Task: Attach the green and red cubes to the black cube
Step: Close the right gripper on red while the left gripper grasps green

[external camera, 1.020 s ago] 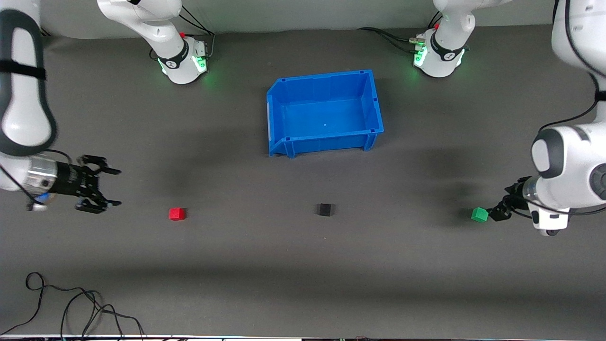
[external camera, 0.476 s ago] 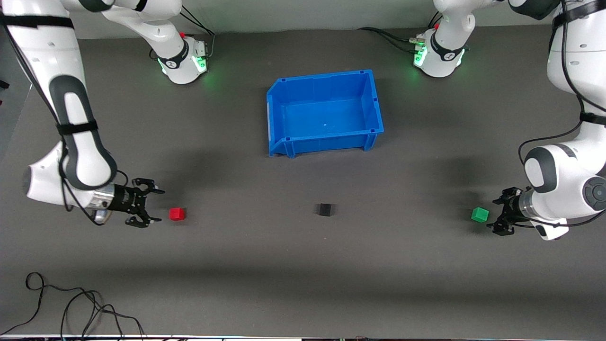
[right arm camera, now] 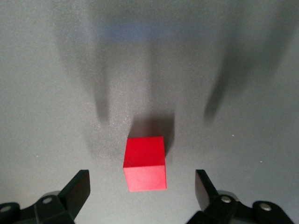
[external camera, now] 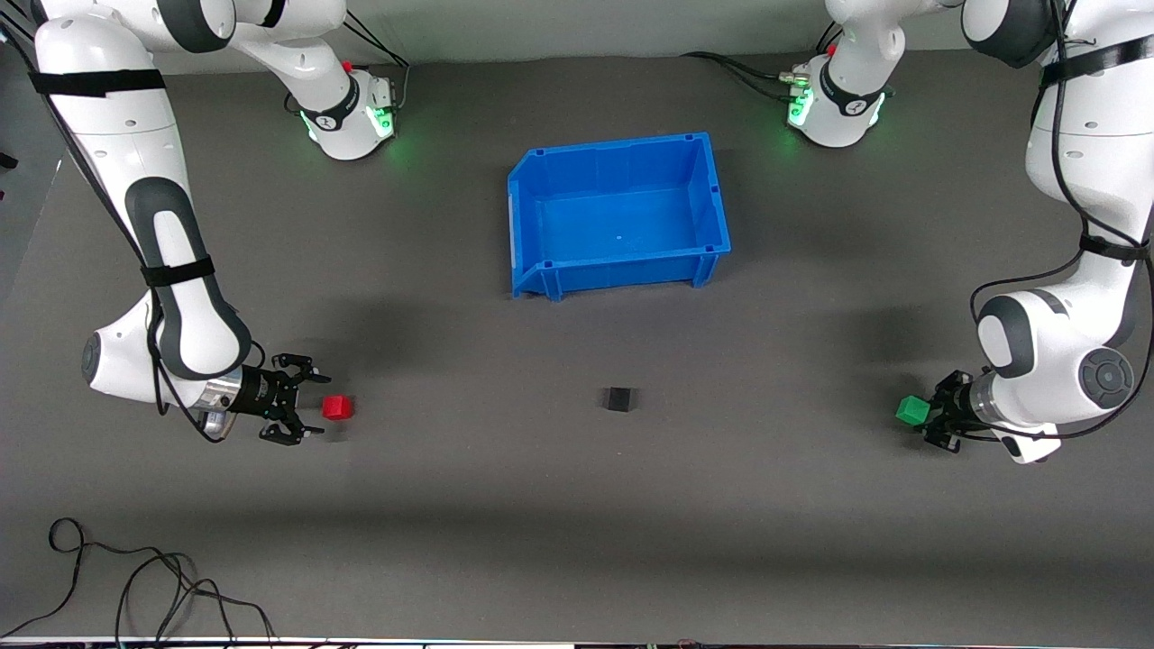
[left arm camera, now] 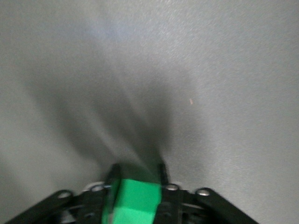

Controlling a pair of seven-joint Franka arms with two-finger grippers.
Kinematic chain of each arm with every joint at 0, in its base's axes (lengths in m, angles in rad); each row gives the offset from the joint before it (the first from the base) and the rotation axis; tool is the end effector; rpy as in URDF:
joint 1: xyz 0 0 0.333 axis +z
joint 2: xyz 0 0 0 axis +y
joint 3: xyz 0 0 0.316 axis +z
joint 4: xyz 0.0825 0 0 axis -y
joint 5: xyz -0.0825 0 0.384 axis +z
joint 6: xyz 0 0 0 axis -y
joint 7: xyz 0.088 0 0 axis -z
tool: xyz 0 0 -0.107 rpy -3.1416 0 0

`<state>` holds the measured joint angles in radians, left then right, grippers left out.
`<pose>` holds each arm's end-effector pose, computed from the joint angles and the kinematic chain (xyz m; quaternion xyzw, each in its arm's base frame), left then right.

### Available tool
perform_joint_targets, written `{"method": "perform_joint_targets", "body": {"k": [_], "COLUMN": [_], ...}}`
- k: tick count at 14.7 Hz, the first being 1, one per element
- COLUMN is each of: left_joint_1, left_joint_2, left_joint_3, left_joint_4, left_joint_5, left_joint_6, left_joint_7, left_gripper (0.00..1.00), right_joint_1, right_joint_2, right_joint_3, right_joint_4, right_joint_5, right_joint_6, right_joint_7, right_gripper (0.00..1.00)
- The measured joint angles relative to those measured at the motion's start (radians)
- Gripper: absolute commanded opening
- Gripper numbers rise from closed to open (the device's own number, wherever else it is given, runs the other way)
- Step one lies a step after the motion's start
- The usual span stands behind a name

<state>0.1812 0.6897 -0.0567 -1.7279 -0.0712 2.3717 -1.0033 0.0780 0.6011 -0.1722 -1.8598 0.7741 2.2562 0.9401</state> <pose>0.6586 0.0847 0.1810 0.8266 0.5608 -0.0386 0.0287 0.6230 -0.0355 0.1858 -0.6878 0.6866 0.1652 0.1680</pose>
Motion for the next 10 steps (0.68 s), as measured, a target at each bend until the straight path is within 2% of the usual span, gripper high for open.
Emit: {"method": "perform_joint_targets", "body": {"k": [1,3,4,5,6,7,10], "left_joint_1": [0.000,0.000,0.000,-0.001,-0.001,-0.003,-0.005], "left_joint_2": [0.000,0.000,0.000,0.000,0.000,0.000,0.000], "left_joint_3": [0.000,-0.001,-0.003,-0.004,-0.005,-0.006,-0.008], "left_joint_4": [0.003,0.014,0.021,0.029,0.037,0.042,0.044], "left_joint_5": [0.000,0.000,0.000,0.000,0.000,0.000,0.000], "left_joint_6": [-0.001,-0.005,-0.015,-0.035,-0.056,-0.067,-0.082], "left_joint_7": [0.000,0.000,0.000,0.000,0.000,0.000,0.000], "left_gripper": [0.05,0.03,0.09,0.24,0.36,0.44,0.59], "right_joint_1": [0.000,0.000,0.000,0.000,0.000,0.000,0.000], "right_joint_2": [0.007,0.014,0.016,0.016,0.016,0.016,0.016], "right_joint_3": [0.000,0.000,0.000,0.000,0.000,0.000,0.000], "right_joint_4": [0.003,0.004,0.004,0.004,0.005,0.006,0.010], "right_joint_5": [0.000,0.003,0.009,0.011,0.011,0.011,0.012], "right_joint_6": [0.000,0.000,0.000,0.000,0.000,0.000,0.000], "right_joint_7": [-0.002,-0.015,-0.020,-0.023,-0.024,-0.024,-0.025], "right_gripper": [0.75,0.62,0.51,0.39,0.33,0.33,0.32]}}
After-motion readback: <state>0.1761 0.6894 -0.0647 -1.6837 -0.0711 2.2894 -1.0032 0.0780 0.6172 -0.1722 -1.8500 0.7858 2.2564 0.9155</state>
